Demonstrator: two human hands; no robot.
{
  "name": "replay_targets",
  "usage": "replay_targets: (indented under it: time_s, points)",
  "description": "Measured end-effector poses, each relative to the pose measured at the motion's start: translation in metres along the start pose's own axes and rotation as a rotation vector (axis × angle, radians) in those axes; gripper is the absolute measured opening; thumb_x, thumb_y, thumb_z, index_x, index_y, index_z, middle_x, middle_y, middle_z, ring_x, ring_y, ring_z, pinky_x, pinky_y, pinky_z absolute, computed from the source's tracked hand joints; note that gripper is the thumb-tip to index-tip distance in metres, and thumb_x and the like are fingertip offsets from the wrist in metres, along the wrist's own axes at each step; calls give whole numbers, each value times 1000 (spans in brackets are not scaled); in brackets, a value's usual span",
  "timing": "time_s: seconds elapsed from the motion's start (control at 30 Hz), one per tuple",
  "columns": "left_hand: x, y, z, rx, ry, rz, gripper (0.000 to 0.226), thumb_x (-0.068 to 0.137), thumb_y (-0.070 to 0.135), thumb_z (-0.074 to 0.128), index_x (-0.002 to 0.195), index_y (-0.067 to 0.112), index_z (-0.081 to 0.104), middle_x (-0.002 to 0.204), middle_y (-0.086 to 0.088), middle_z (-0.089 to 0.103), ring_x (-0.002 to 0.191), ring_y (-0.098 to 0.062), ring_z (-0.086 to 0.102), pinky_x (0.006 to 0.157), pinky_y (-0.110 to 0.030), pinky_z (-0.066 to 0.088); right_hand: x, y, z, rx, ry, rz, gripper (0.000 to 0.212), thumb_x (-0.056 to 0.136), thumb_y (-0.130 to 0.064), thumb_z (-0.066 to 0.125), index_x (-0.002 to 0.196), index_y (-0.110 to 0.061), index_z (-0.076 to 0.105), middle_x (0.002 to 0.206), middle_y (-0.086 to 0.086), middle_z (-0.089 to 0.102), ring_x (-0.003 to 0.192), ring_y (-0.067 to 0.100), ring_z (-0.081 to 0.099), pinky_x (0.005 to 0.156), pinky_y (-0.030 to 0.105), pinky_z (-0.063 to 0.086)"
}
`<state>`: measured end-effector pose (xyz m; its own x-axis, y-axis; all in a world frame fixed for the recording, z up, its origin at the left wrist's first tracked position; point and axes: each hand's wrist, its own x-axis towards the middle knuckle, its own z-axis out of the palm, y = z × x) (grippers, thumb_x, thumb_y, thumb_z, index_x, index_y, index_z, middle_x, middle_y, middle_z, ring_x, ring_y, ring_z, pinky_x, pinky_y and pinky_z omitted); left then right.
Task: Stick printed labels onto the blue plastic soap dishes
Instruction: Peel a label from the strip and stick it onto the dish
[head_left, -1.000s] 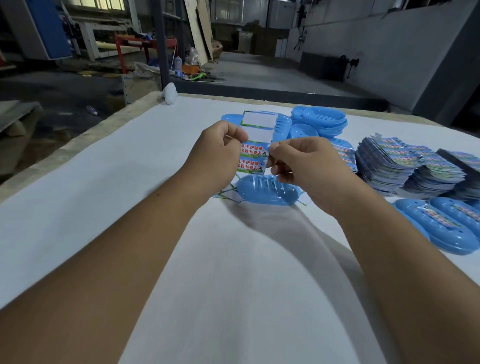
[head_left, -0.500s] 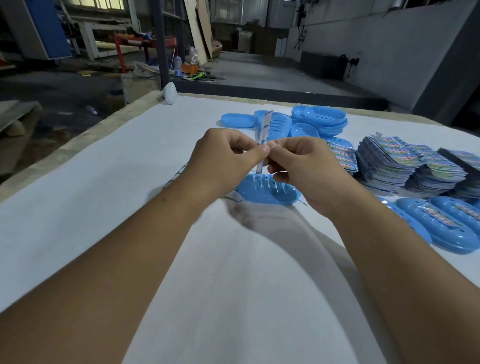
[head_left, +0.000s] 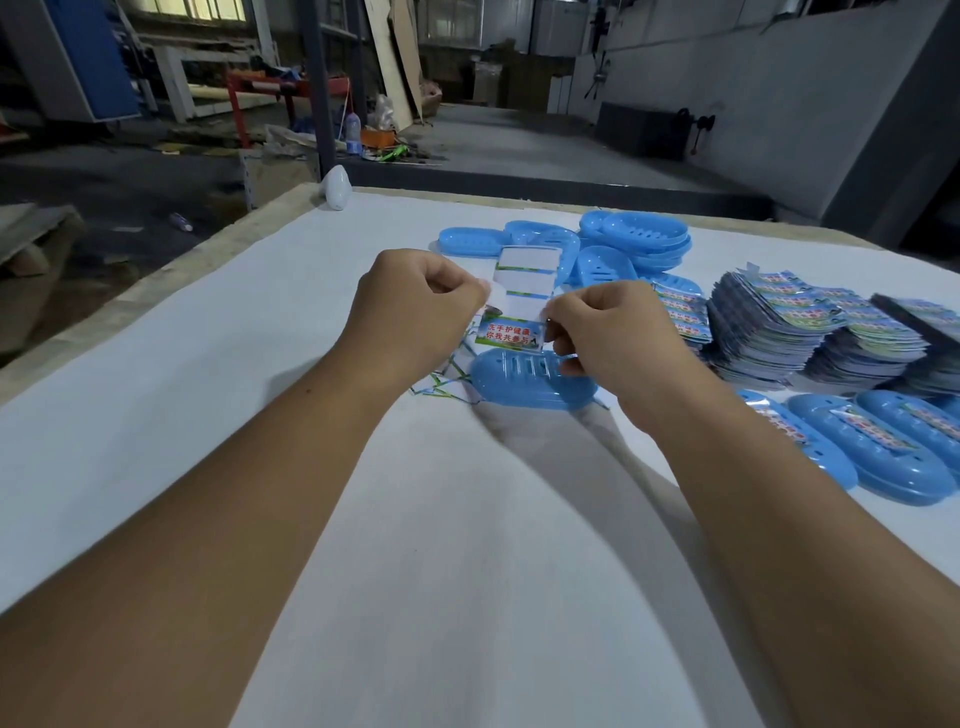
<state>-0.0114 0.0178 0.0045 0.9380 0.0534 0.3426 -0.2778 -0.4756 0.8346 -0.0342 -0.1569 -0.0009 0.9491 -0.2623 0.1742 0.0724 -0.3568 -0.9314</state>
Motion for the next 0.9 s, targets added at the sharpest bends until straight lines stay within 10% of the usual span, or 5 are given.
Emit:
replay_targets:
  time_s: [0.37,0.9]
  points:
    - [8,-7,-18,330,200,12,15,88,41,64,79,29,68,76,13,68,78,-17,64,70,-29,49,6,6,-2,-117,67,55,27,91,-14,53,70,-2,65,41,-5,53,33,10,52,52,25,43]
    - [7,-2,-18,187,387,253,25,94,50,59,86,28,66,78,15,63,71,-9,57,59,-24,39,-18,-10,24,-210,-183,-35,32,81,-20,60,53,-5,68,47,6,61,36,13,51,45,22,50]
